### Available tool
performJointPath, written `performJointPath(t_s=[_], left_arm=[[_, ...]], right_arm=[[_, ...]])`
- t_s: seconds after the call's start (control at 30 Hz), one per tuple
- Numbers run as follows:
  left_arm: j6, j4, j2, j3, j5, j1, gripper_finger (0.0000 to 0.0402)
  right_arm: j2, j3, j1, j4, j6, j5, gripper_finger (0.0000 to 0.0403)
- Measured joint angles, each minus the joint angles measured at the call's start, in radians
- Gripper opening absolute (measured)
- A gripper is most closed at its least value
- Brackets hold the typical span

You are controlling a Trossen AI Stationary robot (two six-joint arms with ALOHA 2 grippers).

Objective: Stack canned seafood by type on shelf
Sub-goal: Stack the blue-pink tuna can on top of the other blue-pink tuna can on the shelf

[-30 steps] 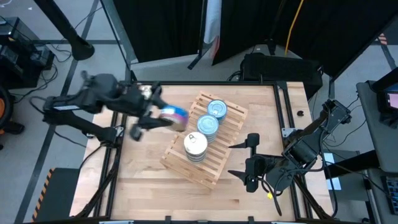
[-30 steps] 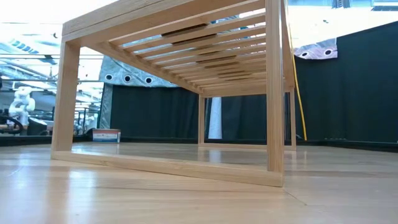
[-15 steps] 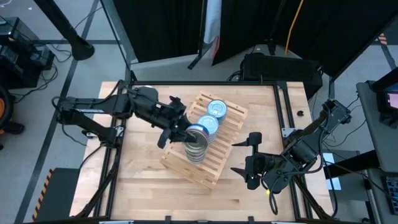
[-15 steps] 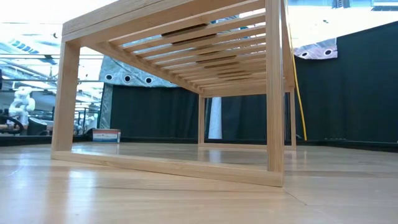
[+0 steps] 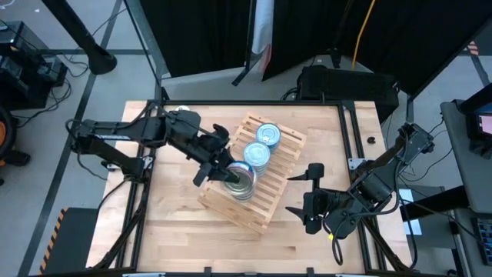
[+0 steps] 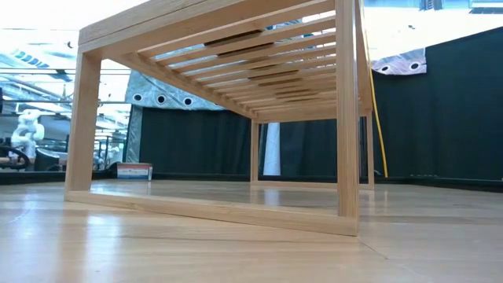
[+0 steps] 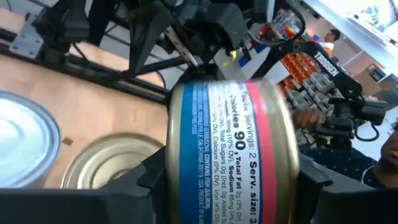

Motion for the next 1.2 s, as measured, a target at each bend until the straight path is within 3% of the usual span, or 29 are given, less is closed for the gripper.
performJointPath(t_s=[0.8, 1.2], left_arm=[[0.037, -0.046, -0.001, 0.001, -0.102, 0.008, 0.0226], [0.116, -0.046, 0.0, 0.001, -0.162, 0.008, 0.0343]], right_arm=[[0.0, 0.0, 0.0, 0.001, -0.001, 0.0, 0.0396], [0.0, 0.0, 0.0, 0.001, -0.002, 0.0, 0.0396]])
